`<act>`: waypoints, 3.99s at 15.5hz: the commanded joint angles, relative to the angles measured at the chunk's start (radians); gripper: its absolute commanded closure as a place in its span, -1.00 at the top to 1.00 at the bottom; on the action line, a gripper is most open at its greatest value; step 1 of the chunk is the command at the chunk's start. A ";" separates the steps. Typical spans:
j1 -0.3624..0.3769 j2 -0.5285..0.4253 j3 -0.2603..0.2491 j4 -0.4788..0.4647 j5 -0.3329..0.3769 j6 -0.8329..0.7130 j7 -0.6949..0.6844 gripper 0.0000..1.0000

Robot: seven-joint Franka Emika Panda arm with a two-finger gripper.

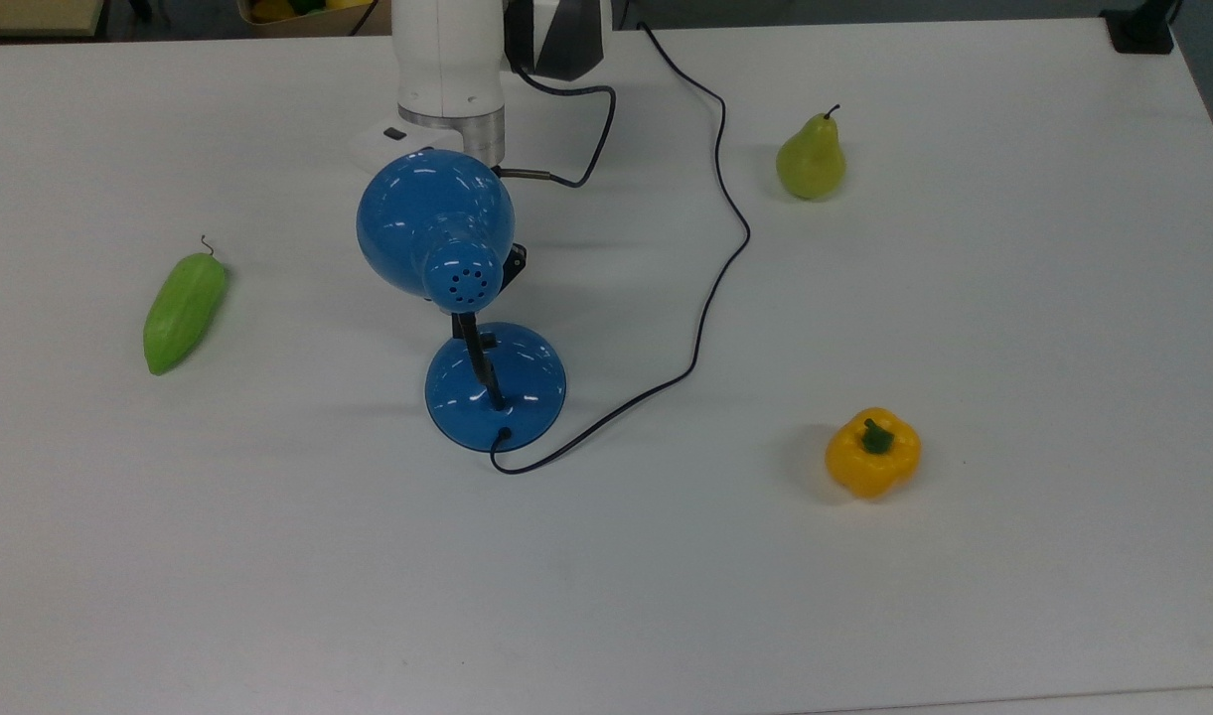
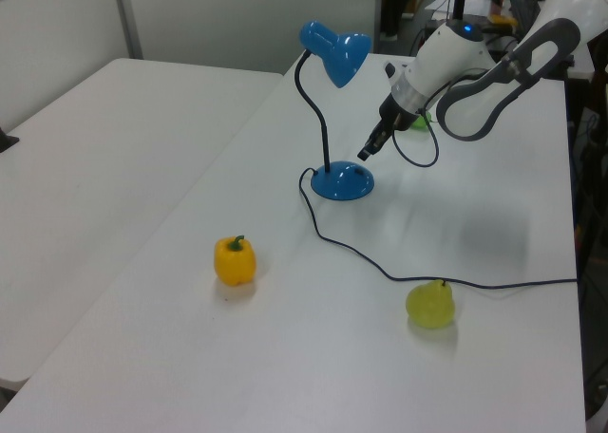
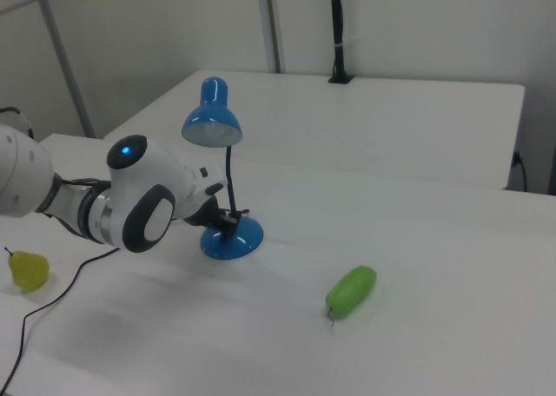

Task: Turn on desk lamp
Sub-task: 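Press the gripper down on the lamp base switch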

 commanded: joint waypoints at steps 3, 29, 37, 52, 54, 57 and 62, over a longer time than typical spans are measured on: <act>0.013 0.026 -0.001 0.035 0.008 0.017 0.041 -1.00; 0.013 0.034 0.033 0.033 0.008 0.008 0.062 -1.00; 0.013 0.046 0.033 0.031 0.008 0.006 0.062 -1.00; 0.013 0.077 0.033 0.031 0.002 0.005 0.061 -1.00; 0.011 0.088 0.031 0.031 0.002 0.005 0.059 -1.00; 0.010 0.089 0.031 0.028 0.002 0.005 0.059 -1.00; 0.010 0.095 0.031 0.025 0.002 0.005 0.059 -1.00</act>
